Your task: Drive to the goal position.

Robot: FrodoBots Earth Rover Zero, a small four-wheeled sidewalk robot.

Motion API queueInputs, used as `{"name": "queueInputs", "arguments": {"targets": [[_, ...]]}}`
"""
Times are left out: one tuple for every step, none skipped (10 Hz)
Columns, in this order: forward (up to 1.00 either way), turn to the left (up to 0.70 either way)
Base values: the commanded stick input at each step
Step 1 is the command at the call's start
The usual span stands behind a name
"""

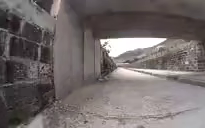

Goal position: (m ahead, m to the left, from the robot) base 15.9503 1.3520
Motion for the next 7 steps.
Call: {"name": "queueInputs", "arguments": {"targets": [[1.0,0.0],[1.0,0.0],[1.0,0.0],[1.0,0.0],[1.0,0.0],[1.0,0.0],[1.0,0.0]]}}
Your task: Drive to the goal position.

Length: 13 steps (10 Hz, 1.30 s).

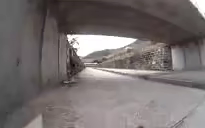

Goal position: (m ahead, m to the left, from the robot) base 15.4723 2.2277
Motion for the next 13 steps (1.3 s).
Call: {"name": "queueInputs", "arguments": {"targets": [[1.0,0.0],[1.0,0.0],[1.0,0.0],[1.0,0.0],[1.0,0.0],[1.0,0.0],[1.0,0.0],[1.0,0.0],[1.0,0.0],[1.0,0.0],[1.0,0.0],[1.0,0.0],[1.0,0.0]]}}
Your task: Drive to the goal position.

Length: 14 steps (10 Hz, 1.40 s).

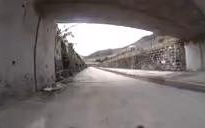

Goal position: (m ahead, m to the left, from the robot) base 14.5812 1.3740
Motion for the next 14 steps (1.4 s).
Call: {"name": "queueInputs", "arguments": {"targets": [[1.0,0.0],[1.0,0.0],[1.0,0.0],[1.0,0.0],[1.0,0.0],[1.0,0.0],[1.0,0.0],[1.0,0.0],[1.0,0.0],[1.0,0.0],[1.0,0.0],[1.0,0.0],[1.0,0.0],[1.0,0.0]]}}
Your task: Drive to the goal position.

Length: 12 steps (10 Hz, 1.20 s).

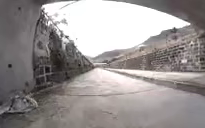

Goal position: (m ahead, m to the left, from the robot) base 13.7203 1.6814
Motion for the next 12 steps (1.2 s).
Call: {"name": "queueInputs", "arguments": {"targets": [[1.0,0.0],[1.0,0.0],[1.0,0.0],[1.0,0.0],[1.0,0.0],[1.0,0.0],[1.0,0.0],[1.0,0.0],[1.0,0.0],[1.0,0.0],[1.0,0.0],[1.0,0.0]]}}
